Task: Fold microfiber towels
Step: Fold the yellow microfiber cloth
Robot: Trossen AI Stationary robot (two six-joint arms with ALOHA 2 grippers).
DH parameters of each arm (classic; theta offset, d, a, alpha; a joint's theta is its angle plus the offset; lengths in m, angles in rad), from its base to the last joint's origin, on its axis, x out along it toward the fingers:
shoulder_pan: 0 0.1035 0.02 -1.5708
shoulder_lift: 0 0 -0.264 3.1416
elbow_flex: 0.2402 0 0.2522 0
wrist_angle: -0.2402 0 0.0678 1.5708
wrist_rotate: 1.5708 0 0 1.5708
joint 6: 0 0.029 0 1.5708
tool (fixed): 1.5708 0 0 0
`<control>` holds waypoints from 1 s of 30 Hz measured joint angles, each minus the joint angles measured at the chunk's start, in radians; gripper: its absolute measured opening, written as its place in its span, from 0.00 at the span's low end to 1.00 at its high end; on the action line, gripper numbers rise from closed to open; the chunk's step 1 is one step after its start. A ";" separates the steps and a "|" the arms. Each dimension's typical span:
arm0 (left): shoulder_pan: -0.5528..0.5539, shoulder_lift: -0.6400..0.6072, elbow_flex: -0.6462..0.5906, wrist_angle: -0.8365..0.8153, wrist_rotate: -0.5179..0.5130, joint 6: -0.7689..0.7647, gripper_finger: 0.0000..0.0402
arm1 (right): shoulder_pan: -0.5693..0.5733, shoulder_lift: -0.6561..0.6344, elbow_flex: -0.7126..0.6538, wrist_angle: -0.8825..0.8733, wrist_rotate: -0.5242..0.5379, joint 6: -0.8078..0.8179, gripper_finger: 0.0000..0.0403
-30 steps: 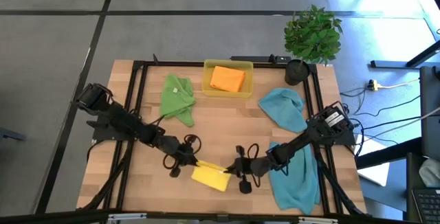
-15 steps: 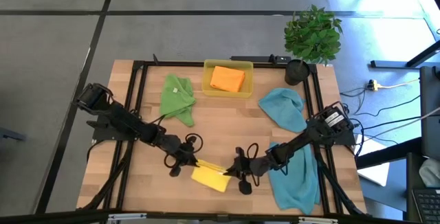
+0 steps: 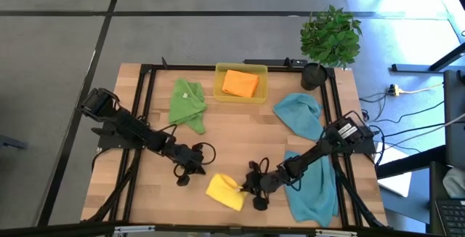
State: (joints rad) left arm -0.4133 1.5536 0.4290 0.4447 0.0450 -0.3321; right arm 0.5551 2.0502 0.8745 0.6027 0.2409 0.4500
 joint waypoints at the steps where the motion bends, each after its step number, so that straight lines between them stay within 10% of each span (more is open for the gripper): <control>1: 0.000 0.001 -0.002 -0.010 -0.007 0.000 0.00 | -0.001 0.000 0.000 0.000 0.002 0.003 0.04; 8: 0.000 -0.012 0.000 0.007 -0.022 0.025 0.00 | -0.001 0.000 0.000 0.012 0.022 -0.008 0.09; 22: -0.042 -0.143 0.029 0.024 -0.062 0.135 0.00 | -0.002 -0.091 0.002 -0.059 0.147 -0.071 0.50; 30: -0.119 -0.057 0.092 0.066 -0.088 0.207 0.00 | 0.008 -0.148 0.002 -0.045 0.135 -0.142 0.53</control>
State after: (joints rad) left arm -0.5319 1.4968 0.5205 0.5107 -0.0429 -0.1255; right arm 0.5632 1.9026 0.8769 0.5574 0.3763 0.3078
